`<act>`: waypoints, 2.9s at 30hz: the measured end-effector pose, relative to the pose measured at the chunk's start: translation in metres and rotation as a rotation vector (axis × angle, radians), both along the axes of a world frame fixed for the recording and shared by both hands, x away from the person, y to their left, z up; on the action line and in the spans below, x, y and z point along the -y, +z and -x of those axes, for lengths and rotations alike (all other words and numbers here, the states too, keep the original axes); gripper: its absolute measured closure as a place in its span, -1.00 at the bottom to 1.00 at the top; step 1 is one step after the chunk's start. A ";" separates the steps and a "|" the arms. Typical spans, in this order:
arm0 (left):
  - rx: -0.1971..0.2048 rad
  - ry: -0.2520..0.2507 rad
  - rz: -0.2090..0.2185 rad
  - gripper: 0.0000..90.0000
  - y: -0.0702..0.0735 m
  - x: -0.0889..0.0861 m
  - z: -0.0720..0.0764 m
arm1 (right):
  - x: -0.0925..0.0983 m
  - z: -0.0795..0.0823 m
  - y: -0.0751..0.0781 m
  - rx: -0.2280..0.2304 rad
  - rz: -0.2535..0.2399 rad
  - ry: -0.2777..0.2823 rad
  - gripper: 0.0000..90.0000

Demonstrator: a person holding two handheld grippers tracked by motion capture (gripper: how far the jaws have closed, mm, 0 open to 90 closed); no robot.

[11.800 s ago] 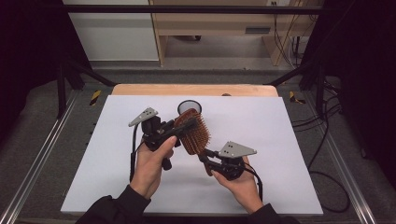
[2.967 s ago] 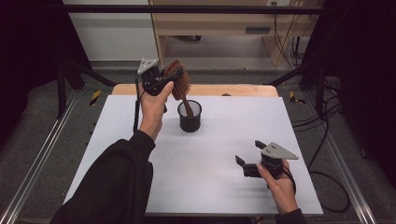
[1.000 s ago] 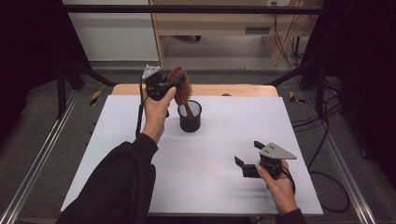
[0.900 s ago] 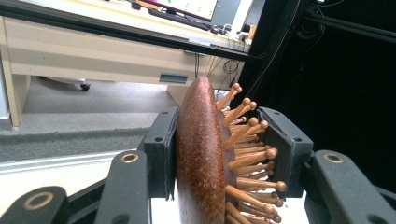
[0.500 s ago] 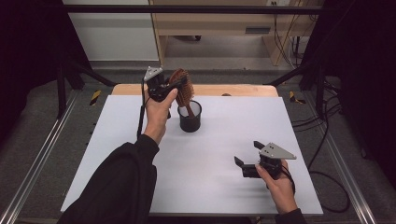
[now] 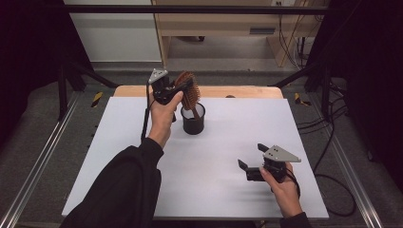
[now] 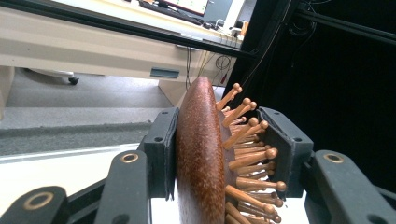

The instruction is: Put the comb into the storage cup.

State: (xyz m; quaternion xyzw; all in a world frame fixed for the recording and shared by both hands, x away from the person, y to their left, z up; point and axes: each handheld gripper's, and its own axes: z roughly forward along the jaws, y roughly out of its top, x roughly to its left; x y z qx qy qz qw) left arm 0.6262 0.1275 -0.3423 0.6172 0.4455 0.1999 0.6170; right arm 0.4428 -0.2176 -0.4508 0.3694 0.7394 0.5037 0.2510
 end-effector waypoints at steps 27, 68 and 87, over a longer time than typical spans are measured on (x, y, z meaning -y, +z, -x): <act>-0.002 -0.003 0.001 0.12 -0.004 -0.001 -0.003 | -0.002 0.000 0.000 0.000 0.007 0.005 -0.88; -0.017 0.032 -0.029 0.02 -0.009 -0.014 -0.010 | -0.003 0.000 -0.001 -0.001 0.002 0.009 -0.89; -0.033 0.050 -0.036 -0.03 -0.013 -0.021 -0.016 | -0.003 0.000 -0.001 0.000 0.000 0.014 -0.89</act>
